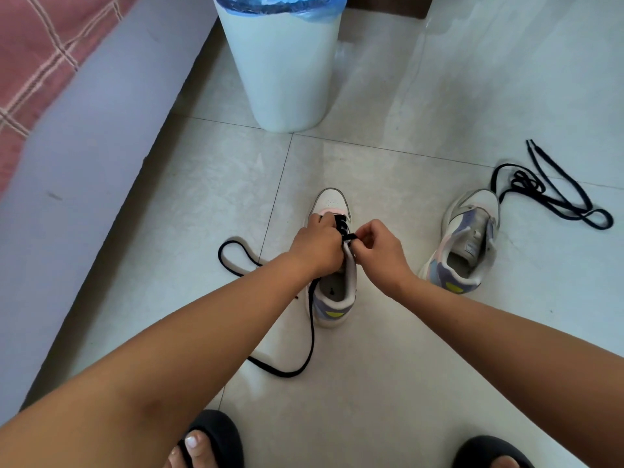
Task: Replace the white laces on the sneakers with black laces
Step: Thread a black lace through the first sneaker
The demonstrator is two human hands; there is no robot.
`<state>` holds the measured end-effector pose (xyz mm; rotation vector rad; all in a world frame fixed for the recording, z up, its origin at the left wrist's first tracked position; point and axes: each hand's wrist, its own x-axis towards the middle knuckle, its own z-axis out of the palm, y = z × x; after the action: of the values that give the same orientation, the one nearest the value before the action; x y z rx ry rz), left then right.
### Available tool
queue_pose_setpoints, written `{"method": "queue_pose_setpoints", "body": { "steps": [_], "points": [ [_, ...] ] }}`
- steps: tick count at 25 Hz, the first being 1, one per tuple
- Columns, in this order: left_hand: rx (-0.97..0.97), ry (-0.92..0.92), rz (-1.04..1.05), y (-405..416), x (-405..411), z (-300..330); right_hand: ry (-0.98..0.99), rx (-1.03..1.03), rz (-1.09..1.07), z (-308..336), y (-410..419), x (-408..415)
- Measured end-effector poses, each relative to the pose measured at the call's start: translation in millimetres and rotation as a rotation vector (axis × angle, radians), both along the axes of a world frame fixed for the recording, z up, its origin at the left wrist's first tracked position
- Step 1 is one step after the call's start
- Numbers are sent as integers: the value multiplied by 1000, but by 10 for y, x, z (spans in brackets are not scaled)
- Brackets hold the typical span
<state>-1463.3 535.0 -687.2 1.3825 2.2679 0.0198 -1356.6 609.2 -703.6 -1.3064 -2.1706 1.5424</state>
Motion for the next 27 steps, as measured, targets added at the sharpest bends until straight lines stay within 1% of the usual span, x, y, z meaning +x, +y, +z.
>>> {"method": "queue_pose_setpoints", "body": {
  "steps": [2, 4, 7, 8, 9, 10, 11, 12, 13, 15, 17, 19, 20, 22, 24, 26, 27],
  "points": [
    [221, 38, 28, -164, 31, -55, 18, -76, -107, -24, -18, -16],
    [373, 127, -24, -302, 78, -84, 7, -83, -114, -26, -26, -17],
    [407, 226, -56, -336, 112, -181, -16, -63, -93, -36, -34, 8],
    [401, 187, -21, -297, 135, -183, -21, -61, -87, -23, -44, 14],
    [389, 85, 59, -249, 164, -156, -16, -71, -76, -13, -59, 26],
    [356, -23, 194, -210, 188, -122, -6, -90, -61, -3, -86, 43],
    [326, -70, 301, -194, 189, -124, 7, -114, -41, 13, -126, 71],
    [279, -88, 335, -201, 185, -134, 25, -130, -19, 35, -171, 100],
    [240, -101, 325, -209, 189, -125, 32, -119, 7, 51, -212, 131],
    [198, -80, 227, -233, 204, -85, 5, -28, 97, 43, -251, 190],
    [111, 36, 96, -257, 194, -106, -74, 50, 189, 33, -253, 207],
    [43, 157, -13, -269, 190, -130, -139, 85, 222, 20, -251, 200],
    [58, 156, -37, -283, 196, -138, -158, 120, 228, 19, -260, 194],
    [152, 43, -17, -329, 214, -111, -184, 207, 222, 19, -284, 181],
    [221, -149, 128, -431, 206, -42, -189, 250, 189, 31, -300, 171],
    [233, -357, 302, -541, 199, 41, -213, 265, 156, 59, -292, 146],
    [237, -433, 360, -590, 209, 81, -235, 272, 156, 77, -287, 142]
  ]
}}
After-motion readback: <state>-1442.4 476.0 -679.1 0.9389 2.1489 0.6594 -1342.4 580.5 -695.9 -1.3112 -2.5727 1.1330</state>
